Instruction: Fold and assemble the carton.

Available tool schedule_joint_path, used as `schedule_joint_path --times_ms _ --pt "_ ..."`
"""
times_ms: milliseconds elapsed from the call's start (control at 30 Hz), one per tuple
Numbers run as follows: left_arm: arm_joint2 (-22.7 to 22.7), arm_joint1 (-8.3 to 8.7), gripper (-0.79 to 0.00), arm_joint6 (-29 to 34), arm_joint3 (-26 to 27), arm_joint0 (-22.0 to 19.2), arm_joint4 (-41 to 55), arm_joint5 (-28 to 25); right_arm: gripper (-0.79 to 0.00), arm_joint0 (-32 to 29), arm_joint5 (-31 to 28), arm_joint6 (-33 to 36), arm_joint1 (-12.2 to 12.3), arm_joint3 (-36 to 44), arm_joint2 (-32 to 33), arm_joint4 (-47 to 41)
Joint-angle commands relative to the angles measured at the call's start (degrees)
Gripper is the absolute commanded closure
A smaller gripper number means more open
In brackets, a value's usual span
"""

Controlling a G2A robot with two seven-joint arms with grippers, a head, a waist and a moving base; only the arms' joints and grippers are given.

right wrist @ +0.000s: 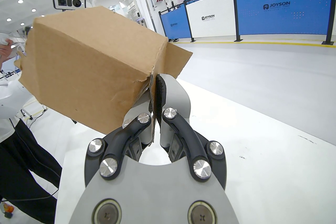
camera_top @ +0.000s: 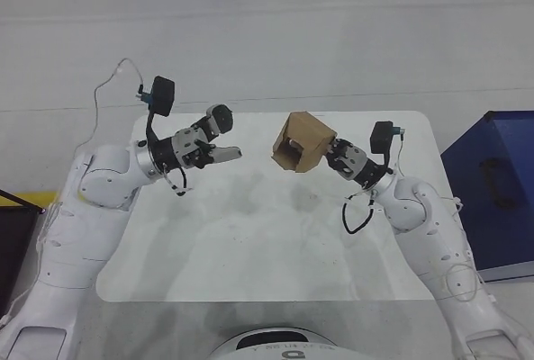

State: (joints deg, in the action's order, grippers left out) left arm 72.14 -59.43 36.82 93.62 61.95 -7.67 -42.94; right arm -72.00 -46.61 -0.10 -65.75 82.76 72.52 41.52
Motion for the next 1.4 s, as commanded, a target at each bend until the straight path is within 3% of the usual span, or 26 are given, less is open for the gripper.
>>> schedule_joint_path --times_ms 0,200,300,367,400,600,667,700,767,867,900,967,1000,1033,1367 --pt "-0.2 0.05 -0.785 1.9 2.0 -1.7 -2.3 4.8 0.000 0.2 0.1 0.0 0.0 0.1 -0.2 0.2" --pt "-6.1 -0.79 -0.785 7.3 3.6 -8.0 -8.2 14.1 0.000 0.2 0.2 -0.3 -0.1 0.3 -0.3 0.4" --pt "-9.9 -1.46 -0.714 10.2 2.6 -11.4 -9.4 16.8 0.000 0.0 0.3 -0.8 -0.1 0.2 0.0 0.4" --pt "-11.6 -1.84 -0.480 11.1 1.7 -13.2 -9.9 18.0 0.000 -0.1 0.3 -1.0 -0.1 0.3 0.1 0.5" --pt "-12.3 -2.02 -0.425 11.4 1.2 -13.8 -9.9 18.5 0.000 -0.2 0.3 -1.1 -0.1 0.4 0.1 0.5" --pt "-15.4 -2.72 -0.246 12.9 0.0 -16.6 -11.5 19.5 0.000 -0.2 0.2 -1.3 -0.2 0.6 0.1 0.7" --pt "-16.0 -2.85 -0.157 13.2 0.0 -17.1 -12.5 19.9 0.000 -0.1 0.2 -1.3 -0.2 0.7 0.0 0.6" --pt "-16.3 -2.92 -0.065 13.2 0.1 -17.2 -12.6 20.1 0.000 0.0 0.2 -1.3 -0.2 0.6 -0.1 0.6" --pt "-16.7 -3.00 0.000 13.3 0.2 -17.4 -13.1 20.1 0.000 0.1 0.1 -1.3 -0.3 0.6 -0.1 0.6" --pt "-16.8 -3.04 0.000 13.3 0.5 -17.4 -13.1 20.2 0.000 0.4 0.0 -1.2 -0.3 0.4 -0.2 0.5" --pt "-16.8 -3.04 -0.046 13.5 0.6 -17.4 -13.1 20.3 0.000 0.4 0.0 -1.2 -0.3 0.4 -0.2 0.4" --pt "-16.6 -2.99 -0.286 13.8 1.3 -17.3 -12.9 20.0 0.000 0.5 -0.1 -1.2 -0.3 0.3 -0.2 0.5" --pt "-16.5 -2.94 -0.332 14.1 1.6 -17.2 -12.8 20.0 0.000 0.6 -0.1 -1.2 -0.3 0.3 -0.2 0.5" --pt "-16.2 -2.87 -0.785 14.4 2.0 -17.1 -12.7 20.2 0.000 0.6 -0.1 -1.2 -0.3 0.3 -0.2 0.4" --pt "-10.7 -1.46 -0.785 20.2 6.7 -15.8 -4.6 15.9 0.000 1.1 -0.3 -1.4 -0.4 -0.3 -0.3 0.2"
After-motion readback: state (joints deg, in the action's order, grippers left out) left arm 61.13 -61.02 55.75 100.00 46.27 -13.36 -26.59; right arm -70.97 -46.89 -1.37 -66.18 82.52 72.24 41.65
